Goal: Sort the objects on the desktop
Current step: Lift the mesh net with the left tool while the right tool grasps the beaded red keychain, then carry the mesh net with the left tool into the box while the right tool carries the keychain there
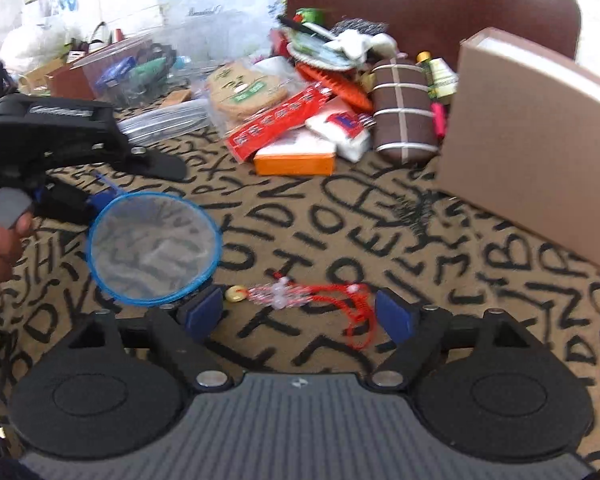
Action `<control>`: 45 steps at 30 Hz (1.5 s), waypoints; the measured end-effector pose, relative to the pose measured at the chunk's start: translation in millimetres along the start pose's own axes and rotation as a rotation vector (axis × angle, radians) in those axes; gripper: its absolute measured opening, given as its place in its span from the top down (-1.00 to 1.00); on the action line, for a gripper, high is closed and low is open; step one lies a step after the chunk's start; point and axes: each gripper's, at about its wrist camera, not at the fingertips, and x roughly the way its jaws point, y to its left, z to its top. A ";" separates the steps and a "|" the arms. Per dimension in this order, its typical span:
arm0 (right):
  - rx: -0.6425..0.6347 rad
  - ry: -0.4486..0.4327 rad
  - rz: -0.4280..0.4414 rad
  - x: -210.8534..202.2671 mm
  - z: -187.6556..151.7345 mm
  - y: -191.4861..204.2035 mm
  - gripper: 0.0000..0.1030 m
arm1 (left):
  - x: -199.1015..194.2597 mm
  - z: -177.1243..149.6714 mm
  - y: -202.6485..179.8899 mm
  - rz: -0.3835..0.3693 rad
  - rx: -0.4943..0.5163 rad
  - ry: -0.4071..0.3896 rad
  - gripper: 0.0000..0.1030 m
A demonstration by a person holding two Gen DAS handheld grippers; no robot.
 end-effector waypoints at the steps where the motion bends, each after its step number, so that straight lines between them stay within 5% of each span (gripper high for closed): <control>1: -0.006 -0.001 0.006 1.1 -1.2 1.9 -0.50 | 2.3 -0.6 -0.6 0.008 0.019 0.016 0.68; 2: -0.013 -0.007 0.003 1.4 -1.9 3.4 -0.45 | 4.4 -1.7 0.7 -0.001 0.023 0.036 0.94; 6: 0.012 -0.017 0.009 -0.1 0.6 0.5 0.00 | 5.7 -7.7 3.8 -0.033 0.021 0.061 0.98; 11: 0.027 -0.019 -0.011 1.6 1.6 -2.2 -0.15 | 7.5 -4.8 12.5 -0.033 -0.062 0.056 0.91; 15: 0.019 -0.035 -0.027 7.5 0.8 -3.6 -0.26 | 11.9 -2.9 10.4 -0.060 -0.084 0.049 0.57; 17: 0.019 -0.041 -0.025 8.1 0.3 -4.0 -0.23 | 13.0 -3.6 5.8 -0.049 -0.062 0.045 0.70; 19: 0.014 -0.049 -0.018 5.4 -0.4 -3.4 0.18 | 12.6 -5.3 -0.1 -0.019 -0.008 0.046 0.97; 20: 0.013 -0.049 -0.020 4.1 -0.3 -3.4 0.49 | 12.7 -6.5 -1.5 -0.018 0.005 0.055 0.99; 23: 0.029 -0.049 -0.022 0.9 -0.6 -4.2 0.89 | 10.2 -10.8 -4.3 -0.041 0.016 0.068 1.00; 30: 0.055 -0.086 -0.002 -15.9 -0.6 -6.4 0.92 | -2.9 -18.0 -22.9 -0.079 0.099 0.070 1.00; 45: 0.090 -0.311 -0.046 -85.2 29.8 -33.3 0.92 | -18.6 13.8 -111.6 -0.249 0.290 0.006 1.00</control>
